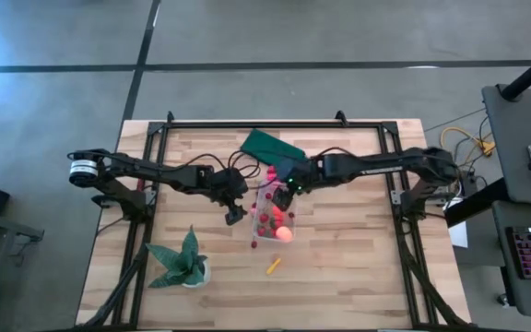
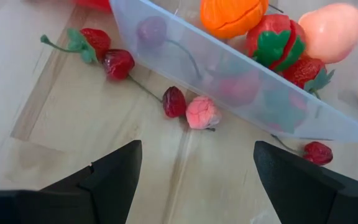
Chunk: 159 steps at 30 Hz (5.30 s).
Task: Pick and placing Produce into tupperware
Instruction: Put the red cherry into the transparent bin, then put the pink peach into the transparent bin
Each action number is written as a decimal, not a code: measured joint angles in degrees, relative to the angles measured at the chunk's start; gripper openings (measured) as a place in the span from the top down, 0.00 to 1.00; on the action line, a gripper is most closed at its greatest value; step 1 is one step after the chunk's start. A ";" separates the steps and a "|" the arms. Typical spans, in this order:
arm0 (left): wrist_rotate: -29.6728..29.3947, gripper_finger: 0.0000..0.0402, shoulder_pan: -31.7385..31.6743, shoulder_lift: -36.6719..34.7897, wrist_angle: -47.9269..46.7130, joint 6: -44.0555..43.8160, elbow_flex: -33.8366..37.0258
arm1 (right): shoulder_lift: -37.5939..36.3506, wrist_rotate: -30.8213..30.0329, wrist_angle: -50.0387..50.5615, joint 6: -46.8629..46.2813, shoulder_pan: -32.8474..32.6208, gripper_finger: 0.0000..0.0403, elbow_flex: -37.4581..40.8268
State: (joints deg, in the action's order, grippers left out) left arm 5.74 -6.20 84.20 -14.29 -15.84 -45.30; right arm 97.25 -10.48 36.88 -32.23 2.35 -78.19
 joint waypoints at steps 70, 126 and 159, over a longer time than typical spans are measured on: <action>-2.28 0.54 3.69 10.21 5.74 19.17 0.40 | -11.96 -8.10 10.75 -10.67 3.17 0.39 7.91; 2.29 0.68 3.78 12.09 20.79 8.49 -11.84 | -30.10 -19.76 25.20 -13.95 -2.11 0.37 10.70; -3.26 0.42 11.95 -3.31 -19.68 5.78 -15.30 | -28.47 -4.96 -5.52 -36.19 -16.05 0.39 30.77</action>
State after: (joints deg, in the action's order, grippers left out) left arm 2.48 5.75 80.89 -33.98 -10.06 -60.60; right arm 68.78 -15.44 31.36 -68.42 -13.70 -47.42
